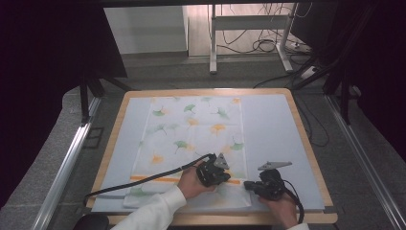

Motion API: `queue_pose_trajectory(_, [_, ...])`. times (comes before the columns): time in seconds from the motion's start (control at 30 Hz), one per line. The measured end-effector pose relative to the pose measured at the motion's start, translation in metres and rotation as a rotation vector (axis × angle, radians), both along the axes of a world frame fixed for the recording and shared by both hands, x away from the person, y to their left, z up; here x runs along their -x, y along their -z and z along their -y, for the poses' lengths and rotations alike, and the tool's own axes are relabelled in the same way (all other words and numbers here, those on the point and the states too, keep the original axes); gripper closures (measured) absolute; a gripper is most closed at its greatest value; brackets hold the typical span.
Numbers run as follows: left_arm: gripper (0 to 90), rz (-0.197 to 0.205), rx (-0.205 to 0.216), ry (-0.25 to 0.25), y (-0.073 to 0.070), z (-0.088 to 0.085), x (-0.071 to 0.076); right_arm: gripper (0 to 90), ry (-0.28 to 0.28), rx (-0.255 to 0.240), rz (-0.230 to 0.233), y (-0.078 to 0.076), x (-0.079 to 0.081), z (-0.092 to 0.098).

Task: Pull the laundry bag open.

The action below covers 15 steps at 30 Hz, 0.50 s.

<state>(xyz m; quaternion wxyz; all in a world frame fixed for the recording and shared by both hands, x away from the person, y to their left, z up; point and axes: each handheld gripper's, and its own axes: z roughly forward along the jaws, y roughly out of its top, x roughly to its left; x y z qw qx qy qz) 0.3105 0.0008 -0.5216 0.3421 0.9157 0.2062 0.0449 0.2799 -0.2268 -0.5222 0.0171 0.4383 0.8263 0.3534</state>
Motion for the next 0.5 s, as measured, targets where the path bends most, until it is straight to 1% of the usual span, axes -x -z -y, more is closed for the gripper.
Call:
queue_pose_trajectory(0.07, [90.0,-0.002,0.007,0.0,0.001,-0.001,-0.001,89.6,0.0,0.0,0.0,0.0,0.0,0.0])
queue_pose_trajectory(0.23, [90.0,-0.023,0.018,-0.013,0.001,-0.008,-0.002,89.6,-0.001,0.0,0.0,0.0,0.0,0.0])
queue_pose_trajectory(0.3, [90.0,-0.017,0.016,-0.012,0.001,-0.01,-0.002,89.6,0.0,-0.001,0.0,0.0,0.0,0.0])
queue_pose_trajectory(0.33, [90.0,-0.022,0.016,-0.015,0.001,-0.01,-0.002,89.6,0.0,-0.001,0.0,0.0,0.0,0.0])
queue_pose_trajectory(0.5, [90.0,0.005,-0.004,-0.009,0.001,-0.012,0.0,89.6,0.0,-0.001,0.0,0.0,0.0,0.0])
